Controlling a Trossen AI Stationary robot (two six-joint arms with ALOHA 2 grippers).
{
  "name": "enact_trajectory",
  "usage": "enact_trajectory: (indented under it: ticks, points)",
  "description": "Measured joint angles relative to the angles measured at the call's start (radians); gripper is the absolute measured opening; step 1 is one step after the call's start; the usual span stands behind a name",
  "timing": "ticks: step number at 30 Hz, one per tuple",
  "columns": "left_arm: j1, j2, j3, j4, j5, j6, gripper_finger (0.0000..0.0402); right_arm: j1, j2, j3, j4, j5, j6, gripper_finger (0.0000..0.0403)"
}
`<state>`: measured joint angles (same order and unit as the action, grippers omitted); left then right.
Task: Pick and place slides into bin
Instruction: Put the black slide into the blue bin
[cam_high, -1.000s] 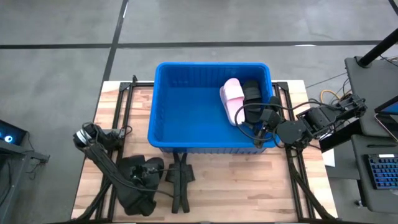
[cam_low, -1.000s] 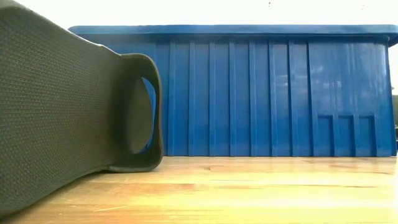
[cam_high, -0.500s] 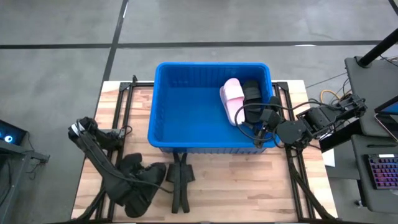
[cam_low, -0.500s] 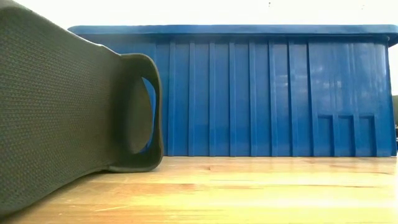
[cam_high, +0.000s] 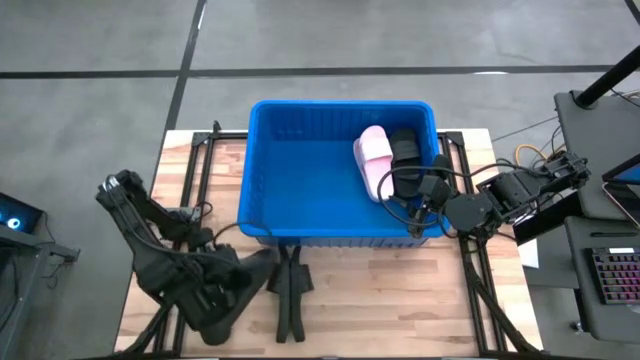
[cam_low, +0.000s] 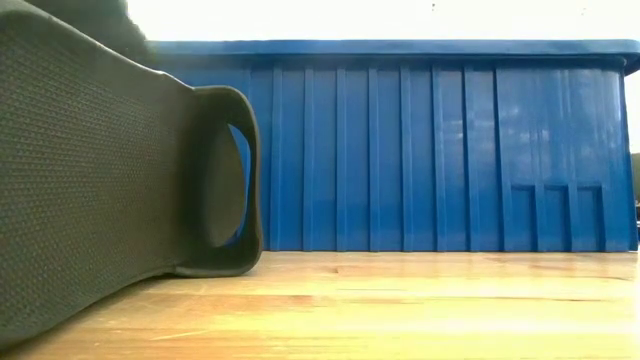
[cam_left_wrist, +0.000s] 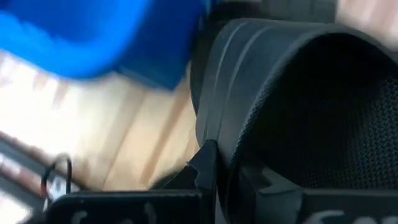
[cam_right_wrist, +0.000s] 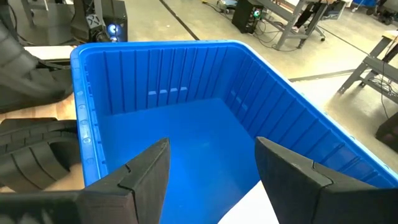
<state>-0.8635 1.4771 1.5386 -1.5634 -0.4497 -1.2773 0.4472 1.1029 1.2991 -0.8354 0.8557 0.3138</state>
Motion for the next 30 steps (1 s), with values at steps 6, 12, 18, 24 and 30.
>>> enact_trajectory:
  ticks: [6, 12, 18, 24, 30]
  points:
    - [0.002, -0.014, 0.091, 0.011, -0.276, 0.016, 0.0002, 0.0, 0.0, 0.0, 0.001, 0.0, 0.01, 0.0224]
    - [0.026, -0.013, 0.184, 0.06, -0.476, 0.202, 0.0001, 0.0, 0.0, 0.0, 0.001, 0.003, 0.06, 0.0224]
    - [0.15, -0.016, 0.237, 0.153, -0.627, 0.49, 0.0001, 0.0, 0.0, 0.0, 0.004, 0.057, 0.203, 0.0224]
    - [0.34, -0.017, 0.254, 0.278, -0.62, 0.717, 0.0001, -0.002, -0.005, 0.0, -0.01, 0.132, 0.424, 0.0224]
    - [0.501, -0.011, 0.244, 0.461, -0.622, 0.906, 0.0001, -0.003, -0.015, 0.0, -0.084, 0.192, 0.543, 0.0224]
